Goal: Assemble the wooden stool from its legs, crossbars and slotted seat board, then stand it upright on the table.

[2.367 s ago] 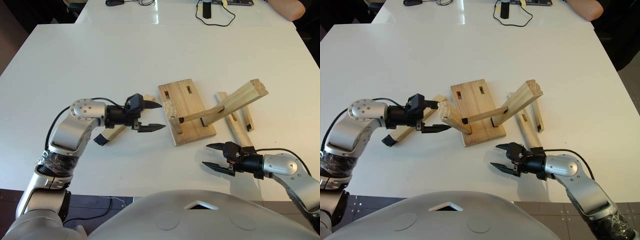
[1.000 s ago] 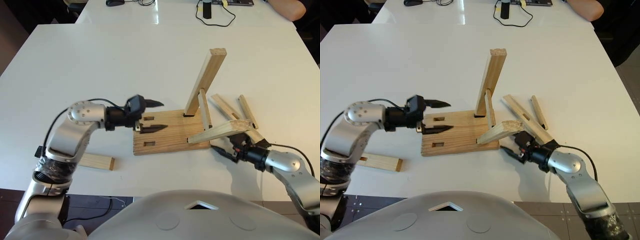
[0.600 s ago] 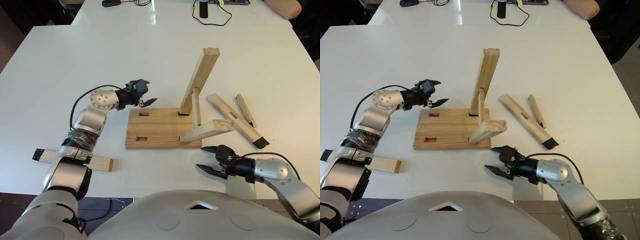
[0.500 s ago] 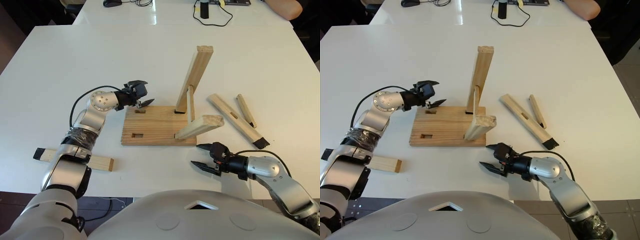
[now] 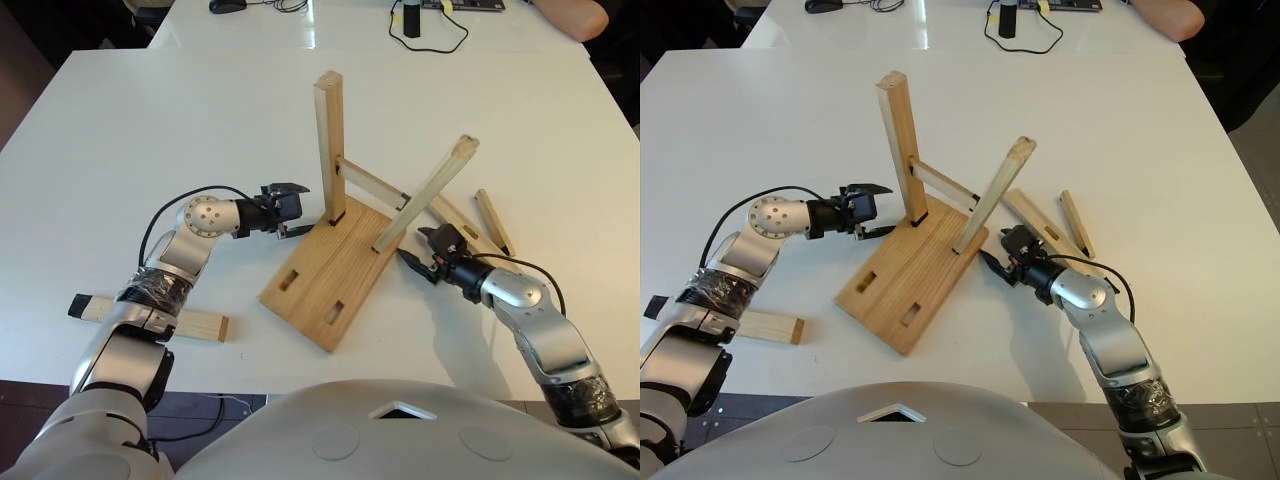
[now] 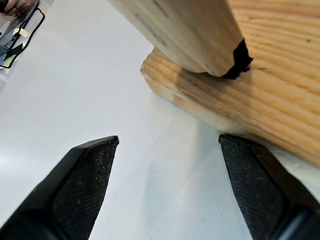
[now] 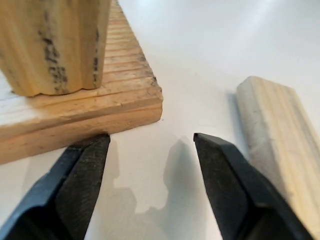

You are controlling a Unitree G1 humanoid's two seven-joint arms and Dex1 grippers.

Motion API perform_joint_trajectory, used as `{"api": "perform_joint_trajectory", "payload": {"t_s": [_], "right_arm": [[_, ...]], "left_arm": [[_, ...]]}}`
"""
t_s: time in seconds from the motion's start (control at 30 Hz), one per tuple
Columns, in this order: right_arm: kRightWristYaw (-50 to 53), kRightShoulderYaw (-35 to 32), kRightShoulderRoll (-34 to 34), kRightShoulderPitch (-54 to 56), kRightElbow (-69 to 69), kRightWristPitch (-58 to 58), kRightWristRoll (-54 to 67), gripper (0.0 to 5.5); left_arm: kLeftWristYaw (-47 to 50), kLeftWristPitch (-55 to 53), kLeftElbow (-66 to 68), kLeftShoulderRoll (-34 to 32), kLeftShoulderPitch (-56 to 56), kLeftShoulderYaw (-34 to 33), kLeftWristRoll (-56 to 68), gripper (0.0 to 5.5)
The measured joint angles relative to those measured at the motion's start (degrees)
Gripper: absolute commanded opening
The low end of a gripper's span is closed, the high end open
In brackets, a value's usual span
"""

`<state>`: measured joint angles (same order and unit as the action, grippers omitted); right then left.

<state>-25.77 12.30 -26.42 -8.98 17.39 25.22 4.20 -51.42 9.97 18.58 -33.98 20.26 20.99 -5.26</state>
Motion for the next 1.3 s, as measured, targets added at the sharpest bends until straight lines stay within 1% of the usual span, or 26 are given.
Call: {"api": "perform_joint_trajectory", "payload": {"t_s": [0.13,0.27,0.4,0.57,0.67,0.77,0.8,0.87,0.93,0.97,1.0,1.03,1.07,1.13,1.2,1.27,1.3], "right_arm": [[3.79,-0.26,2.91,3.57,-3.73,-0.2,-2.51,3.09],[5.47,-1.09,4.19,6.08,-5.21,-0.48,-4.05,3.09],[5.58,-1.54,4.19,6.75,-4.9,-0.43,-4.3,3.09],[4.56,-1.5,3.27,5.01,-1.51,-0.14,-4.31,3.09],[3.94,-1.62,2.79,3.54,1.0,0.11,-4.3,3.09],[2.86,-3.82,1.42,-0.41,6.82,1.22,-3.07,3.09],[2.55,-4.69,1.06,-2.23,9.23,1.65,-2.77,3.09],[2.5,-6.03,0.83,-5.2,11.99,2.17,-2.33,3.09],[2.98,-7.89,0.91,-8.79,14.53,2.4,-1.91,3.09],[3.46,-8.86,0.91,-10.22,15.42,2.44,-1.91,3.09],[3.75,-9.89,1.15,-11.43,15.99,2.49,-1.85,3.09],[4.03,-10.5,1.26,-12.11,16.31,2.48,-1.83,3.09],[4.44,-11.29,1.49,-13.02,16.66,2.48,-1.8,3.09],[5.46,-12.92,1.83,-15.3,17.57,2.48,-1.83,3.09],[6.19,-13.38,2.26,-17.04,18.09,2.48,-1.85,3.09],[6.97,-13.89,3.22,-17.99,18.91,2.48,-1.92,3.09],[7.7,-14.12,3.79,-18.76,19.5,2.48,-1.99,3.09]], "left_arm": [[0.0,-3.04,-2.72,0.51,-0.97,-0.05,0.44,3.74],[0.01,-5.69,-5.8,1.5,-2.45,0.02,1.06,3.74],[0.06,-7.1,-7.92,1.92,-3.71,0.01,1.22,3.74],[1.51,-8.24,-7.76,2.2,-3.76,-1.3,1.31,3.74],[1.84,-10.44,-8.81,1.84,-4.29,-3.0,1.49,3.74],[0.91,-15.93,-16.02,-1.74,-6.99,-9.64,6.22,3.74],[-0.89,-18.12,-19.2,-4.56,-8.37,-13.48,9.18,3.74],[-5.09,-19.92,-20.67,-10.46,-10.33,-19.26,13.08,3.74],[-13.97,-20.31,-17.05,-18.68,-11.89,-24.36,16.77,3.74],[-17.98,-20.27,-14.59,-22.04,-12.26,-26.06,17.9,3.74],[-24.05,-19.72,-11.18,-25.48,-12.5,-27.43,19.88,3.74],[-27.68,-19.03,-9.34,-27.56,-12.88,-27.87,20.5,3.74],[-32.68,-16.87,-6.39,-30.82,-13.71,-27.64,21.75,3.74],[-38.52,-11.65,-2.21,-39.16,-16.42,-24.97,24.07,3.74],[-40.17,-8.05,-1.24,-48.22,-18.06,-19.98,30.37,3.74],[-40.71,-5.28,-1.27,-55.42,-19.14,-15.92,36.19,3.74],[-40.81,-2.92,-1.23,-60.68,-20.28,-12.94,39.84,3.74]]}}
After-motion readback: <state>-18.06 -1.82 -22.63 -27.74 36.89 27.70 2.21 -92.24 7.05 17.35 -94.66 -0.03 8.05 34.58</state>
